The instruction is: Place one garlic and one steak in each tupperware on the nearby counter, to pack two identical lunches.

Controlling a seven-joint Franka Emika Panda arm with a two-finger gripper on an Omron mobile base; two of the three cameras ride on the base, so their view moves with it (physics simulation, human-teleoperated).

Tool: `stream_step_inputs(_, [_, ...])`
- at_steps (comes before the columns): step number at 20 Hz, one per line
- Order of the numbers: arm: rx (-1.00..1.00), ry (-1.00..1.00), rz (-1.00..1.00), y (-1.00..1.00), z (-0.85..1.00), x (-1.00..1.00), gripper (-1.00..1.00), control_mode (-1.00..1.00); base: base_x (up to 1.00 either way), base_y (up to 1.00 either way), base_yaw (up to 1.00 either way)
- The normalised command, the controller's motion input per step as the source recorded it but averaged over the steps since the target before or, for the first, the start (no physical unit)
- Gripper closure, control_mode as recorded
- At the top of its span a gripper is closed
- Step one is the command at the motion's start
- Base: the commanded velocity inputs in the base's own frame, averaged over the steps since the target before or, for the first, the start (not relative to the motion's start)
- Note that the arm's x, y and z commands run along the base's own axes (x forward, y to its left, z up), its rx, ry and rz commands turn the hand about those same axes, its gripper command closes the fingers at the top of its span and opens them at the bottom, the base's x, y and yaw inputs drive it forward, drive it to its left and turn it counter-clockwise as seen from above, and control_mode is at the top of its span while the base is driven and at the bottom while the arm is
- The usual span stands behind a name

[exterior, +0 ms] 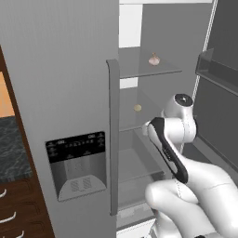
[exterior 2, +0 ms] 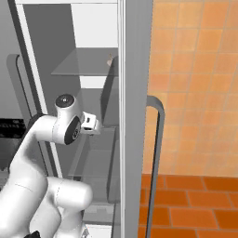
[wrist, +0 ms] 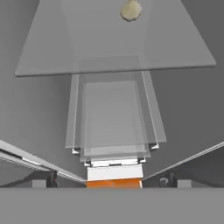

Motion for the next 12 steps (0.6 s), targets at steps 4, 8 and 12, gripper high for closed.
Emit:
stream_step_inputs(4, [0.03,0.0,-0.01,0.0,0.0,0.84,-1.0,-1.0,0.0,0.0,0.0])
stream_step_inputs(8, [0.02,0.03,0.0,-0.01,0.0,0.91,-1.0,-1.0,0.0,0.0,0.0])
stream_step_inputs(12, [0.0,0.0,0.0,-0.06,-0.06,0.92,-1.0,-1.0,0.0,0.0,0.0])
